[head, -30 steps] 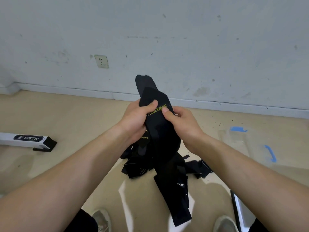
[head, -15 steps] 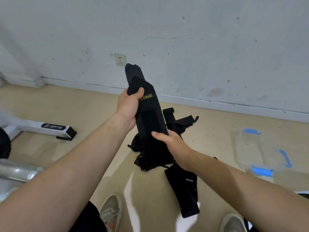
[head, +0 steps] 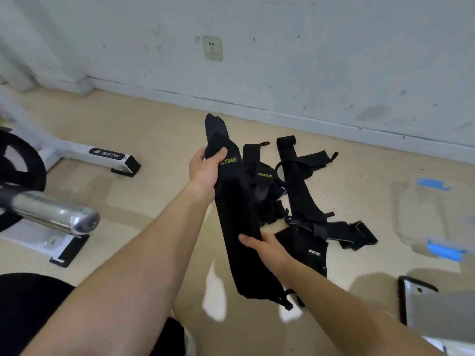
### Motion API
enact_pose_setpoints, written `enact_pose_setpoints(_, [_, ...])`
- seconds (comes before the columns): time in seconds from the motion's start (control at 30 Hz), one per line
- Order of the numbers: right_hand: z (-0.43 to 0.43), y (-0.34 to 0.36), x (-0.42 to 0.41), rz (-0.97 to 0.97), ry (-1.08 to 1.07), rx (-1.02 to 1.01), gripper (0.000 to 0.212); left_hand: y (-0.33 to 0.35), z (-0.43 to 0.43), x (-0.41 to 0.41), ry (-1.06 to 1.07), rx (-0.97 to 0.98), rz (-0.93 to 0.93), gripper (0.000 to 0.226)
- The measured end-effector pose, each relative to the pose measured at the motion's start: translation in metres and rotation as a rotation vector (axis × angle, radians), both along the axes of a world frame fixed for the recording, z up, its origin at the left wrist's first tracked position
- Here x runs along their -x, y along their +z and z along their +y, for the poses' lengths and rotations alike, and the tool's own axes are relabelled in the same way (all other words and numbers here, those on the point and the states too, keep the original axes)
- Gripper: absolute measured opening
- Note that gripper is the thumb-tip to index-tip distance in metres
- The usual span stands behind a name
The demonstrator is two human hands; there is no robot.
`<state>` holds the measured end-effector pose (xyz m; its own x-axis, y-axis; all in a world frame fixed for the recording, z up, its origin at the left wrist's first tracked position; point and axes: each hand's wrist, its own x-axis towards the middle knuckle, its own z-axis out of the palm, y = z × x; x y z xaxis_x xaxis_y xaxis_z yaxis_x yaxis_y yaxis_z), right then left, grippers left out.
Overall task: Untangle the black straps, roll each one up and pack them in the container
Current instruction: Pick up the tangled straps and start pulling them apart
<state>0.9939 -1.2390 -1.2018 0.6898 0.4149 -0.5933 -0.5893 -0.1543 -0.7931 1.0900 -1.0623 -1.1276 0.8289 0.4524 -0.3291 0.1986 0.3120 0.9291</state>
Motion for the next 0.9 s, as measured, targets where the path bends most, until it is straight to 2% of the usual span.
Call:
enact_pose_setpoints(0.13, [0.009, -0.034, 0.005, 0.086, 0.070, 0.057, 0.011, -0.036, 0.023, 0.000, 0.030, 0.005, 0.090, 0.014])
enact_pose_setpoints(0.27, [0.024, -0.069, 0.006, 0.102, 0.179, 0.122, 0.027, -0.076, 0.048, -0.001, 0.050, 0.052, 0.170, 0.018])
enact_pose_setpoints(0.4, [0.050, -0.116, 0.004, 0.151, 0.237, 0.165, 0.029, -0.107, 0.081, -0.016, 0.082, 0.013, 0.237, 0.022])
enact_pose_setpoints(0.53, [0.092, -0.159, -0.009, 0.252, 0.144, 0.142, 0.035, -0.135, 0.119, -0.045, 0.057, -0.100, 0.249, 0.032])
enact_pose_setpoints(0.6, [0.120, -0.176, -0.026, 0.232, 0.133, 0.124, 0.034, -0.146, 0.140, -0.066, 0.089, -0.147, 0.225, 0.040])
enact_pose_setpoints(0.67, [0.148, -0.187, -0.048, 0.221, 0.115, 0.073, 0.029, -0.162, 0.162, -0.084, 0.155, -0.238, 0.253, 0.066])
enact_pose_setpoints(0.73, [0.169, -0.196, -0.068, 0.255, 0.080, 0.030, 0.019, -0.183, 0.179, -0.086, 0.210, -0.375, 0.379, 0.083])
enact_pose_setpoints(0.8, [0.179, -0.206, -0.076, 0.251, 0.064, 0.053, 0.018, -0.215, 0.178, -0.066, 0.143, -0.518, 0.462, 0.068])
enact_pose_setpoints(0.9, [0.177, -0.220, -0.068, 0.166, 0.128, 0.219, 0.034, -0.261, 0.150, -0.019, -0.150, -0.875, 0.544, 0.037])
